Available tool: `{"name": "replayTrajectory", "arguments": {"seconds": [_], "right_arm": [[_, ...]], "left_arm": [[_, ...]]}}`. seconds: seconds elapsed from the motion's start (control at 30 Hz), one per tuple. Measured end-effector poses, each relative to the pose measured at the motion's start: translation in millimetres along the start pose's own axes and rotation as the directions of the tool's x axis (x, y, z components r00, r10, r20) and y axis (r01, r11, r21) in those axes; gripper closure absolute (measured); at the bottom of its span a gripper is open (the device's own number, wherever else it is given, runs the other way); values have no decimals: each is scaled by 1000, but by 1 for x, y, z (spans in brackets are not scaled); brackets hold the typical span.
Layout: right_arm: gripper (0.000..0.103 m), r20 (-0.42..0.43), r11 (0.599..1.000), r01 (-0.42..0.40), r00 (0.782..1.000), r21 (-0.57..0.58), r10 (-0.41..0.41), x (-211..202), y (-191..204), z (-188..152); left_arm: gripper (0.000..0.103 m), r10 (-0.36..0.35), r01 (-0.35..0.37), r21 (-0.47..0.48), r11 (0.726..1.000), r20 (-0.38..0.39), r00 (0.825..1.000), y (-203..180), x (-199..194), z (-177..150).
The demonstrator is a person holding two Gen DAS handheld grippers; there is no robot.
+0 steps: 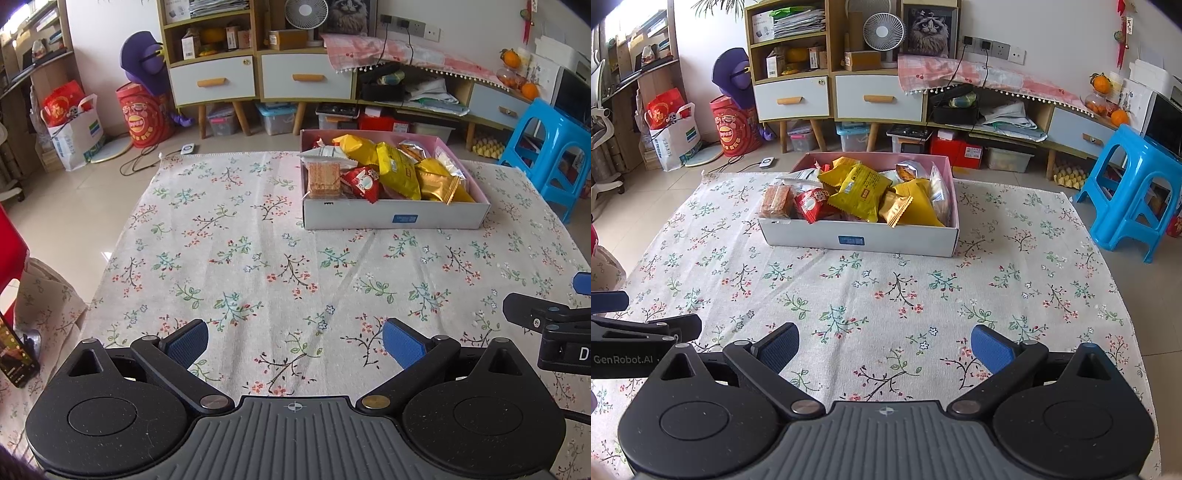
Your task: Organize snacks
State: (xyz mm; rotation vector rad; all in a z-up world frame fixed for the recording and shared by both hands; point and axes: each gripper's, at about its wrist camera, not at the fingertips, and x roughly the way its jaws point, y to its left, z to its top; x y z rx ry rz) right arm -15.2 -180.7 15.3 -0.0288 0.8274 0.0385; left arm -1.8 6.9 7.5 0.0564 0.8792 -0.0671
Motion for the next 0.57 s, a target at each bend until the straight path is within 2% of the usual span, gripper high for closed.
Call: {"name": "replayTrajectory", "arguments": {"seconds": [0.43, 0.57], "right_arm": [[11, -1, 1000, 0, 1000, 1, 0, 0, 1, 0], [11, 0, 1000, -1, 1000, 0, 1, 0, 0, 0]], "left_arm": [[2, 9, -9, 2, 1000, -2, 1000, 0, 0, -1], [2, -16, 16, 3, 1000, -10, 1000, 0, 1, -1]]}}
